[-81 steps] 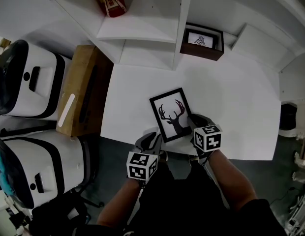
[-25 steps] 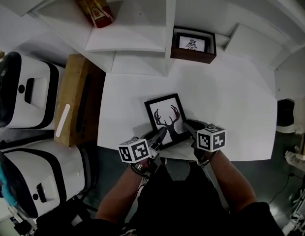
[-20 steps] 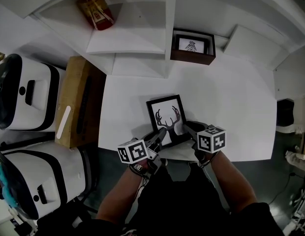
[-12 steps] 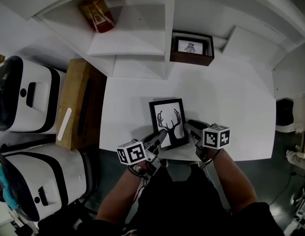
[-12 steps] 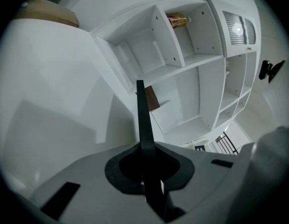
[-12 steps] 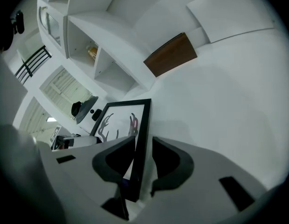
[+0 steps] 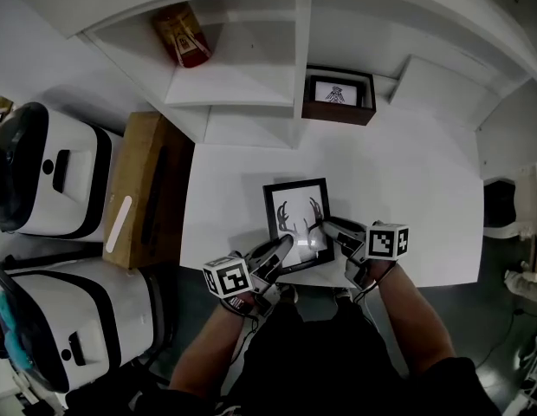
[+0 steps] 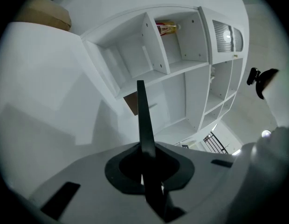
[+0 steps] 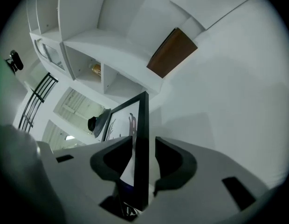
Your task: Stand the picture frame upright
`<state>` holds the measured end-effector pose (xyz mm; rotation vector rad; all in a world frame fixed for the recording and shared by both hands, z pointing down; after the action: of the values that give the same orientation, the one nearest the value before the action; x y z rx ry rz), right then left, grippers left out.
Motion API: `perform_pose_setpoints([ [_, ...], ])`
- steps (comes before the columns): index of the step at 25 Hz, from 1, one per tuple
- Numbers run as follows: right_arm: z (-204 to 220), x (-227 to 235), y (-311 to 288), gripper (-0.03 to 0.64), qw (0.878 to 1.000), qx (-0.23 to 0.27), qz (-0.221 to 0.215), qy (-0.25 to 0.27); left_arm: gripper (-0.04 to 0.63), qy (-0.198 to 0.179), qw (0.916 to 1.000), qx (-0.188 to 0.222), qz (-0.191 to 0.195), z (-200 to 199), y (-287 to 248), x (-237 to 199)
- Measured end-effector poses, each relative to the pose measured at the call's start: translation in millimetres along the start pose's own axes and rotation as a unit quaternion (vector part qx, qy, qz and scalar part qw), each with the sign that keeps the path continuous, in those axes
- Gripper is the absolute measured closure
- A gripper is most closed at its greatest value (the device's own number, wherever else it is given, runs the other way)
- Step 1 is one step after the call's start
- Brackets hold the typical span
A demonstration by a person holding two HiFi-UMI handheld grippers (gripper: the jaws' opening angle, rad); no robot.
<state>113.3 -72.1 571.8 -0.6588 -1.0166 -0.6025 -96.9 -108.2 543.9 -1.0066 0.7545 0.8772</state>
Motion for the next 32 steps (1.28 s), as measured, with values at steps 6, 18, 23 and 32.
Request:
perform_pose_setpoints([
  [6, -8.7, -18.5, 0.3, 0.473, 0.999, -0.011, -0.044, 0.025, 0.566, -0.021, 0.9988, -0.005, 0.043, -8.7, 12.6, 10.1],
  [18, -12.3, -53.2, 1.1, 0.531, 0.993, -0.034, -0.069, 0.093, 0.566, -0.105, 0.9913, -0.046, 0.065, -21.6, 28.1, 18.3],
  [23, -13.4, -65.7, 0.5, 0.537, 0.989, -0.036, -0.057, 0.135, 0.558, -0.162, 0.9838, -0.061, 0.047, -29.5, 30.6, 19.1],
  [32, -11.2, -78.3, -4.8, 0.546, 0.985, -0.020, -0.038, 0.168, 0.512, -0.276, 0.9586, -0.070, 0.008, -51.0, 33.4, 23.0],
])
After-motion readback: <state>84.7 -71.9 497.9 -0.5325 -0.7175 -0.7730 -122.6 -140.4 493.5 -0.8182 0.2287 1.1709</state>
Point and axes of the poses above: the fingertips, and each gripper's own axes: y backward along the fingers, x to its right, z out of its underside, the point moved 7 cm from there along y, backward along the fingers, and after that the axes turned 12 degrees about -z, right-handed, at the moved point
